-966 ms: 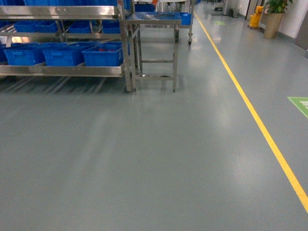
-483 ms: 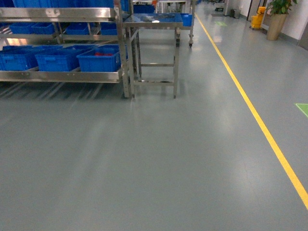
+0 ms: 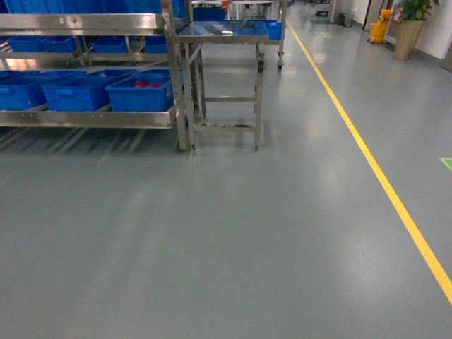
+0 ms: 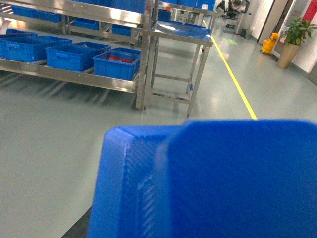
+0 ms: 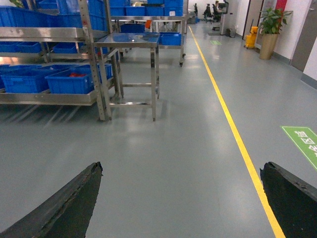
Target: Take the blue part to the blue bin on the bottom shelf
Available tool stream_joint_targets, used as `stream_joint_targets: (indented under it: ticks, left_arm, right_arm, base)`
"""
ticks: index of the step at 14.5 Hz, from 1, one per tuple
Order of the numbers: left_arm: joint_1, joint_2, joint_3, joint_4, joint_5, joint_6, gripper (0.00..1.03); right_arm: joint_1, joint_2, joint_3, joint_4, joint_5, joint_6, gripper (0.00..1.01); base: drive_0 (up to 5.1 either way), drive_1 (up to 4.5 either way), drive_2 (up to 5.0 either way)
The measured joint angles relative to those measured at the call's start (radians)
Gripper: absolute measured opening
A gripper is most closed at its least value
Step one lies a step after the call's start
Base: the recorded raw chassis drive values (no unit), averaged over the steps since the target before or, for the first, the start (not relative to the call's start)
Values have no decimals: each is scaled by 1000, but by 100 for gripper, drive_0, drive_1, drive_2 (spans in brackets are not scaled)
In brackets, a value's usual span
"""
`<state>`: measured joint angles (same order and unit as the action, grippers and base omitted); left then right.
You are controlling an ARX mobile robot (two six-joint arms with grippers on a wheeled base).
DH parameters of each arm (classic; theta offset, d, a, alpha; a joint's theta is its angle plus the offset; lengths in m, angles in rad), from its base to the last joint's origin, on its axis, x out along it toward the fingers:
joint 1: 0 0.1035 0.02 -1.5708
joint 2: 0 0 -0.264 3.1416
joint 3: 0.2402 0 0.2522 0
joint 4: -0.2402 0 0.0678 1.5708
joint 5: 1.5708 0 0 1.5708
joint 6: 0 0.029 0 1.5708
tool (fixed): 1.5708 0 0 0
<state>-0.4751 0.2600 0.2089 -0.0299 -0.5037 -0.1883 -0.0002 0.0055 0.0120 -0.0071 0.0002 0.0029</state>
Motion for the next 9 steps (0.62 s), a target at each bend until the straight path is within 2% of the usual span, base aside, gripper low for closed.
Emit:
stream_joint_targets:
  ticks: [9]
  left_arm:
    - [0,2,0,-6,2,0,43]
  right_arm:
    - [0,0,0,4,0,0,98]
  base:
    - [6,415,-403]
